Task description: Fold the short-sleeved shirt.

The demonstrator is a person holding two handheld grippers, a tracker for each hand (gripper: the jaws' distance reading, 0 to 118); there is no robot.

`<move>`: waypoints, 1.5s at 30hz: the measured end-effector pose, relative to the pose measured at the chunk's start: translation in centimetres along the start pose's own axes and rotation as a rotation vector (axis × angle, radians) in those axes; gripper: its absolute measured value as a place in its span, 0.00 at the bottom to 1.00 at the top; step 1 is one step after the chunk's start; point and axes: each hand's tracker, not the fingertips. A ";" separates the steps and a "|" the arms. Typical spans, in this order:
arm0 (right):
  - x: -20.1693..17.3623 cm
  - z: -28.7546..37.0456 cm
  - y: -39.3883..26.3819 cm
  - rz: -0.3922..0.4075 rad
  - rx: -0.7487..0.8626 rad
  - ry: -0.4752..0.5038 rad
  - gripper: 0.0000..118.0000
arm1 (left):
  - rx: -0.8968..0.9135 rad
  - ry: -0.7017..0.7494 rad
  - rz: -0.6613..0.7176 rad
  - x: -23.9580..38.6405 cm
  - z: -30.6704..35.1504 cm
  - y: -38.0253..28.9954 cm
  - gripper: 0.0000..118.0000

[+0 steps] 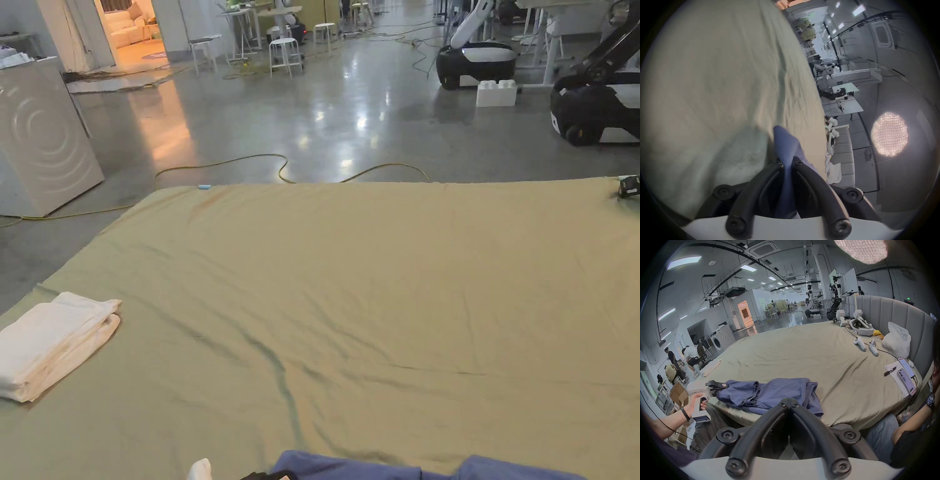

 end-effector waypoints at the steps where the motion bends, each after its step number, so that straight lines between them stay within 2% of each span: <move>1: 0.1 -0.2 0.0 -0.007 -0.001 0.008 0.00 | 0.002 -0.039 0.021 0.0 1.1 0.5 0.06; 2: 0.2 -0.3 0.1 -0.011 -0.002 0.015 0.00 | 0.030 -0.037 0.016 0.4 2.5 1.1 0.06; 4: 0.3 -0.6 0.0 -0.012 -0.003 0.024 0.00 | 0.094 0.028 -0.077 2.0 5.6 2.6 0.06; 7: 0.3 -1.2 -0.2 -0.007 0.000 0.047 0.00 | 0.161 0.183 -0.244 6.1 9.0 3.4 0.06; 9: 0.3 -1.8 -0.2 -0.010 -0.008 0.050 0.00 | 0.161 0.160 -0.335 9.1 8.6 2.5 0.06; 13: -0.2 -1.6 -0.2 -0.030 -0.003 0.062 0.00 | -0.002 0.063 -0.456 14.2 2.0 -2.8 0.06; 16: -0.3 -0.5 -0.3 -0.033 0.009 0.061 0.00 | -0.121 0.014 -0.498 15.6 -4.9 -7.3 0.06; 19: 0.1 0.4 -0.7 -0.019 0.014 0.010 0.00 | -0.190 0.111 -0.538 16.6 -10.6 -11.2 0.06; 20: 0.4 0.8 -0.9 -0.021 0.013 -0.004 0.00 | -0.212 0.114 -0.547 16.6 -11.9 -12.0 0.11; 21: 0.7 1.1 -1.1 -0.029 0.011 -0.009 0.00 | -0.243 0.102 -0.546 16.6 -12.9 -12.6 0.25; 22: 1.1 1.3 -1.3 -0.042 0.009 -0.015 0.00 | -0.276 0.120 -0.540 16.8 -13.7 -13.1 0.45; 23: 1.6 1.5 -1.5 -0.063 0.003 -0.019 0.00 | -0.305 0.118 -0.531 17.0 -14.3 -13.3 0.70; 24: 2.0 1.6 -1.7 -0.077 -0.004 -0.024 0.00 | -0.332 0.090 -0.522 17.1 -14.1 -13.1 0.78; 25: 2.4 1.6 -1.8 -0.086 -0.010 -0.030 0.00 | -0.326 0.067 -0.518 17.1 -13.8 -13.0 0.79; 28: 3.2 1.6 -2.0 -0.091 -0.021 -0.055 0.00 | -0.282 -0.014 -0.489 16.8 -11.4 -11.2 0.79; 31: 3.5 1.7 -2.1 -0.090 -0.021 -0.056 0.00 | -0.259 0.001 -0.328 14.2 -10.1 -10.2 0.77; 32: 3.5 1.6 -2.1 -0.093 -0.020 -0.051 0.00 | -0.290 -0.010 -0.305 13.5 -10.8 -10.2 0.72; 33: 3.5 1.5 -2.1 -0.098 -0.020 -0.047 0.00 | -0.307 -0.009 -0.311 13.0 -11.4 -10.7 0.62; 34: 3.6 1.4 -2.2 -0.106 -0.023 -0.044 0.00 | -0.306 0.008 -0.332 12.8 -12.3 -11.6 0.42; 35: 3.5 1.3 -2.2 -0.109 -0.027 -0.043 0.00 | -0.318 0.019 -0.348 12.6 -13.3 -12.6 0.16; 37: 3.2 1.3 -2.3 -0.107 -0.033 -0.046 0.00 | -0.358 0.024 -0.388 11.9 -15.6 -14.4 0.14; 38: 3.1 1.3 -2.3 -0.108 -0.036 -0.045 0.00 | -0.369 0.084 -0.413 11.5 -16.5 -15.1 0.12; 39: 3.0 1.3 -2.3 -0.114 -0.042 -0.038 0.00 | -0.384 0.161 -0.433 11.3 -17.2 -15.5 0.04; 40: 2.8 1.2 -2.4 -0.124 -0.046 -0.028 0.00 | -0.358 0.190 -0.440 11.4 -17.1 -15.5 0.04; 41: 2.6 1.1 -2.6 -0.137 -0.051 -0.013 0.00 | -0.349 0.125 -0.405 11.9 -16.7 -15.2 0.04; 42: 2.4 0.7 -2.7 -0.149 -0.064 0.007 0.00 | -0.356 0.125 -0.402 12.5 -16.2 -14.8 0.04; 44: 1.8 -0.7 -2.7 -0.150 -0.101 0.055 0.00 | -0.377 0.045 -0.422 13.9 -14.3 -13.7 0.07; 45: 1.3 -1.7 -2.4 -0.133 -0.121 0.075 0.00 | -0.362 0.000 -0.442 14.6 -12.9 -13.2 0.17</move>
